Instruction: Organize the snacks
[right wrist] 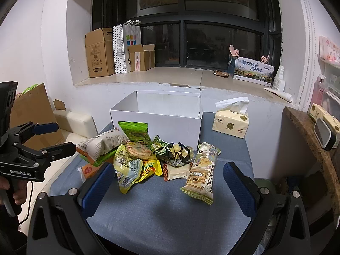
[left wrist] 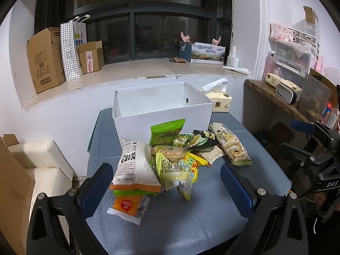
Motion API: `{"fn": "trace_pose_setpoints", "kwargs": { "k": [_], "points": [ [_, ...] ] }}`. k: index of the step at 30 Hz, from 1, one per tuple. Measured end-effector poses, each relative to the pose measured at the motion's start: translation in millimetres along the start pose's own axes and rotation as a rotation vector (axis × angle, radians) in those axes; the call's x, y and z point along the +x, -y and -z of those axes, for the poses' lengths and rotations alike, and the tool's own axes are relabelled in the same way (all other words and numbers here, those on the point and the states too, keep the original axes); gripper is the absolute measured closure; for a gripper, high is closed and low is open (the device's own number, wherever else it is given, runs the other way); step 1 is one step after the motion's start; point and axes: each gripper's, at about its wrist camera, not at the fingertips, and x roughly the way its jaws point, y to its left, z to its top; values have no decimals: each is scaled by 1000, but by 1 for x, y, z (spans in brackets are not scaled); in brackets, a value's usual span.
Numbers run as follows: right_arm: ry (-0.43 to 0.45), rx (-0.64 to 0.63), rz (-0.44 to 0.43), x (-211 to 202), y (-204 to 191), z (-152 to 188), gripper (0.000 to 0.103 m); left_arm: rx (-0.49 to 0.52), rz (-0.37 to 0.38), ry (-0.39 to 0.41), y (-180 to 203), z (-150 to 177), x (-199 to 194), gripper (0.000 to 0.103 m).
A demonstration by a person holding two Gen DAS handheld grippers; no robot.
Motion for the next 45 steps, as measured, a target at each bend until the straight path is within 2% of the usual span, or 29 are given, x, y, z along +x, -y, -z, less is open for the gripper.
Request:
{"fn": "trace_pose_setpoints", "kwargs": {
  "k": [11,15,18,21,24,25,27,28,29,31,37,42,45],
  "points": [
    [-2,1,-2,1,0,3,0,-15,-7,-34,-10,0,15,0],
    [-8,3,-7,3,-1,5,0,-37,-21,-108,-30,-3,52,0],
    [-15,8,-9,6,-1,7,0,-43,-31,-209,-47,-6,95,0],
    [-22,14,-10,8,1,8,0,-68,-41,-274,-63,-8,129,0],
    [-31,22,-12,11,2,9,0,-75,-76,-332,-73,-7,156,1],
    [-34,24,-12,12,3,9,0,-69,-74,-343,-73,-6,161,4],
    [-41,29,-15,14,3,10,0,-83,-52,-362,-75,-3,167,47],
    [-45,31,-16,16,3,11,0,-96,-30,-363,-76,-1,167,49],
    [-48,32,-17,18,3,11,0,-104,-17,-349,-77,1,165,54],
    [-55,36,-23,22,2,13,0,-115,7,-328,-78,4,156,59],
    [-39,38,-63,45,-6,10,0,-168,104,-194,-83,5,103,59],
    [-37,26,-55,93,-24,-8,0,-222,104,-63,-94,12,50,59],
    [-35,14,-33,126,-40,-22,0,-249,97,-13,-102,14,28,59]
  ]
}}
